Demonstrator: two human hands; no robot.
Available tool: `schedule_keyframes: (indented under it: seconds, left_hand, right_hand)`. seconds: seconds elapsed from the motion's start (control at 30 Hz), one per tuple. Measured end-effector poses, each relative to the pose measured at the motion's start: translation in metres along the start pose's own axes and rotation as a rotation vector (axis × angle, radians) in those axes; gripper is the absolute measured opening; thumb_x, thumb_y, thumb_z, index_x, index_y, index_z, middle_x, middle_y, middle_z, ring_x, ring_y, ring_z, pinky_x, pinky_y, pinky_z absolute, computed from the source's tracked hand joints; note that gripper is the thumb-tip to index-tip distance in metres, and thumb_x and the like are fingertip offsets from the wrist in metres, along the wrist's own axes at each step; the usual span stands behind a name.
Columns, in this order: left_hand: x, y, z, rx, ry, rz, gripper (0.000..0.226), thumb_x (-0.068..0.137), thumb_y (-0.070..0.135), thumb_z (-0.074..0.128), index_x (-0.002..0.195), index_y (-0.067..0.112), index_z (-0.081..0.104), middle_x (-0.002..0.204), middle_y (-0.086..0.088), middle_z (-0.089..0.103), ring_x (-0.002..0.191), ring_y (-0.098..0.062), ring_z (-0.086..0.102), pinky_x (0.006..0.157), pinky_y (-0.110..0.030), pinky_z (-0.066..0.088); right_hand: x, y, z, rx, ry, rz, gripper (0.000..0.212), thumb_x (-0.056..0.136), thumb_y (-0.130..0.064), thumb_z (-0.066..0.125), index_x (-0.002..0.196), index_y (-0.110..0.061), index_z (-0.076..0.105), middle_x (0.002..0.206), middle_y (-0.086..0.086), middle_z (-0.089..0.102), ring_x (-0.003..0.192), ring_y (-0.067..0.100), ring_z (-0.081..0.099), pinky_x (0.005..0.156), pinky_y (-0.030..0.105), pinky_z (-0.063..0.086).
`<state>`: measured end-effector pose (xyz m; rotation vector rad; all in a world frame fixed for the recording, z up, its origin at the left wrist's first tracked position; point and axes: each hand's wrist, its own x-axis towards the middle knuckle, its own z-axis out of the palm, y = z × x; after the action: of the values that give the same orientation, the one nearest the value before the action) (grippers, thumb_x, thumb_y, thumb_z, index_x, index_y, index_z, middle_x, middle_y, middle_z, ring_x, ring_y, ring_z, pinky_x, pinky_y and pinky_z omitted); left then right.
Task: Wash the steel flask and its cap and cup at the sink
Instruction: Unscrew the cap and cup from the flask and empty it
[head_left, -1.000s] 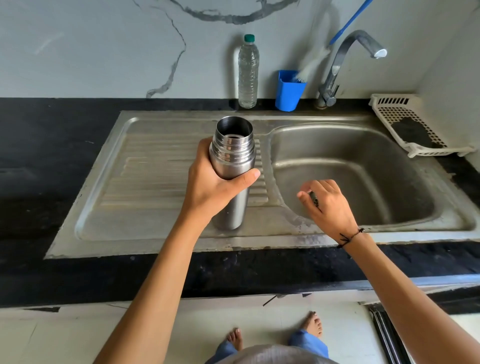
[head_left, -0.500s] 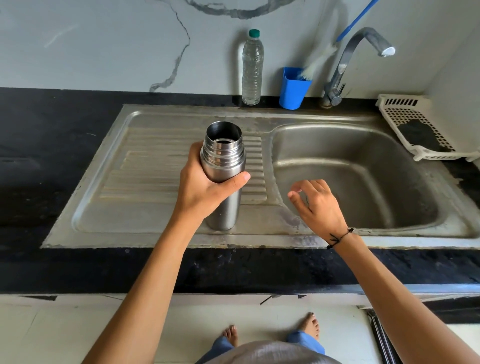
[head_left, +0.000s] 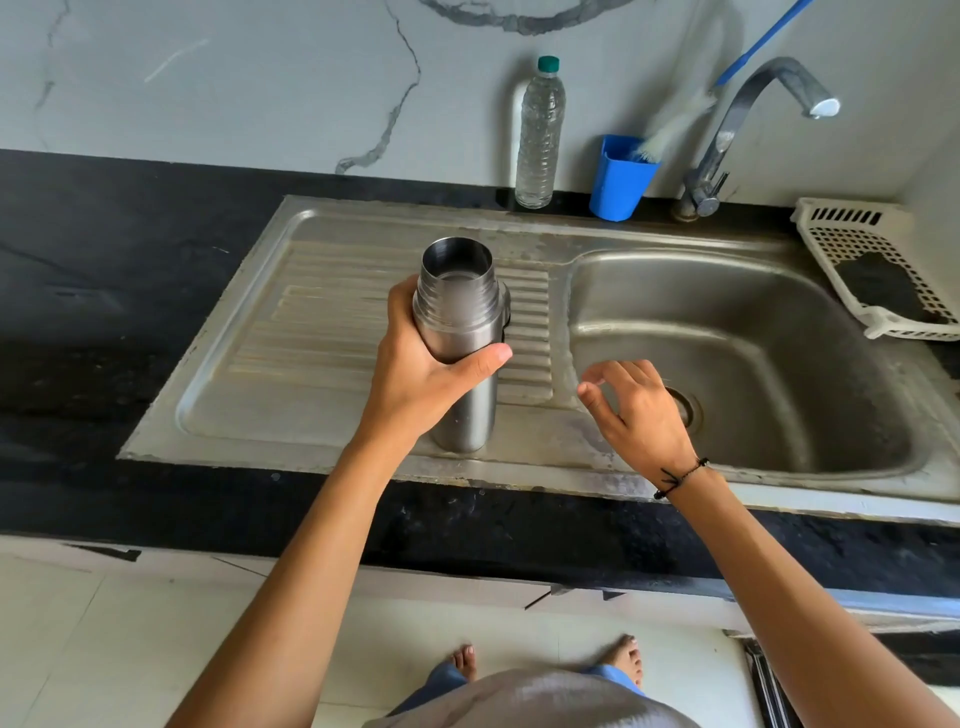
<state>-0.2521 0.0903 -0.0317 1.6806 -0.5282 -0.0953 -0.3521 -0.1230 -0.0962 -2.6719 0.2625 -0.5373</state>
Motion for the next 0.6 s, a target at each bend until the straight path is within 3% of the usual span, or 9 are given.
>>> schedule_keyframes:
  seconds: [0.2,0.3,0.37,0.5,0.6]
  left_hand:
    - [-0.010,-0.002,-0.007,0.087,-0.046,-0.003,0.091,0.058,0.038,0.085,0.130,0.017,0.033,0.116,0.017,0.050,0.099,0.018,0.050,0.079,0.000,0.039]
    - [-0.026,-0.009,-0.009,0.177,0.046,0.030,0.095,0.058,0.055,0.076,0.132,0.015,0.033,0.128,0.002,0.044,0.115,-0.004,0.047,0.094,-0.009,0.037]
    - [-0.042,-0.017,-0.008,0.196,0.148,0.081,0.088,0.063,0.054,0.071,0.130,0.007,0.037,0.127,-0.007,0.045,0.116,-0.016,0.048,0.100,-0.020,0.038]
    - [-0.077,-0.027,0.005,0.246,0.340,0.180,0.057,0.075,0.039,0.066,0.110,-0.001,0.046,0.105,-0.011,0.048,0.093,-0.025,0.051,0.085,-0.029,0.045]
    - [-0.094,-0.025,0.028,0.272,0.319,0.219,0.044,0.077,0.033,0.065,0.102,0.000,0.050,0.095,-0.009,0.048,0.085,-0.021,0.050,0.077,-0.022,0.043]
  right_hand:
    - [0.002,-0.009,0.004,0.023,-0.016,0.001,0.059,0.090,-0.054,0.031,0.100,-0.006,0.065,0.097,0.009,0.067,0.100,0.029,0.054,0.070,0.031,0.043]
    - [0.002,-0.012,0.006,0.032,-0.021,0.007,0.059,0.090,-0.054,0.030,0.100,-0.007,0.065,0.098,0.008,0.067,0.100,0.029,0.054,0.072,0.031,0.042]
    - [0.003,-0.013,0.007,0.045,-0.035,0.014,0.060,0.090,-0.055,0.029,0.101,-0.007,0.065,0.098,0.007,0.066,0.101,0.027,0.053,0.073,0.030,0.041]
    - [0.004,-0.014,0.009,0.085,-0.053,0.009,0.058,0.090,-0.055,0.030,0.100,-0.009,0.064,0.098,0.005,0.066,0.102,0.025,0.052,0.072,0.028,0.040]
    - [0.003,-0.008,0.010,0.118,-0.074,-0.009,0.059,0.089,-0.056,0.029,0.099,-0.010,0.064,0.098,0.005,0.066,0.101,0.024,0.051,0.071,0.029,0.040]
